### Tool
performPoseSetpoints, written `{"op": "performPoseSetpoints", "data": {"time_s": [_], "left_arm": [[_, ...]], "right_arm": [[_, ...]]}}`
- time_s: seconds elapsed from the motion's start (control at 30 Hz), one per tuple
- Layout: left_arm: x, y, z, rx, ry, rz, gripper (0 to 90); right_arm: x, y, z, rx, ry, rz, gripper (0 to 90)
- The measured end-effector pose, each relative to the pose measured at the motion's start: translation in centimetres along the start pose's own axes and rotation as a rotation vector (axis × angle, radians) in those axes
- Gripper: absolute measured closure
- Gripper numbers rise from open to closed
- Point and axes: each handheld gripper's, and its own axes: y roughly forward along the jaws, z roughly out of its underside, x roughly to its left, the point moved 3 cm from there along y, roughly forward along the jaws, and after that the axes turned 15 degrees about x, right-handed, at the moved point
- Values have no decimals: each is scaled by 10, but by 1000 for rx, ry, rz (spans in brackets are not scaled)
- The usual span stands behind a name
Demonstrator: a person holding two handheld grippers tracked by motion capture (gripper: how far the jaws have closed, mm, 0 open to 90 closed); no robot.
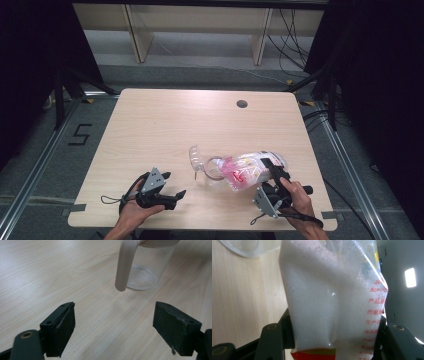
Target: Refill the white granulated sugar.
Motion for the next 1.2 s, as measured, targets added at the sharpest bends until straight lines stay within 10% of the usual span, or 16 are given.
{"op": "performPoseSetpoints", "data": {"time_s": [0.63, 0.7, 0.73, 1.1, 1.2], "left_arm": [[1, 0, 0, 2, 13, -6, 177], [1, 0, 0, 3, 13, -6, 177], [1, 0, 0, 2, 11, -6, 177], [2, 0, 0, 13, 22, -15, 177], [3, -1, 0, 24, 30, -23, 177]], "right_arm": [[-5, -3, -3, 34, -79, 52, 438], [-10, -3, -5, 29, -165, 87, 439], [-6, -4, -4, 43, -115, 76, 439], [-5, -5, -9, 61, -179, 97, 448], [-11, -6, -12, 46, -271, 139, 450]]}}
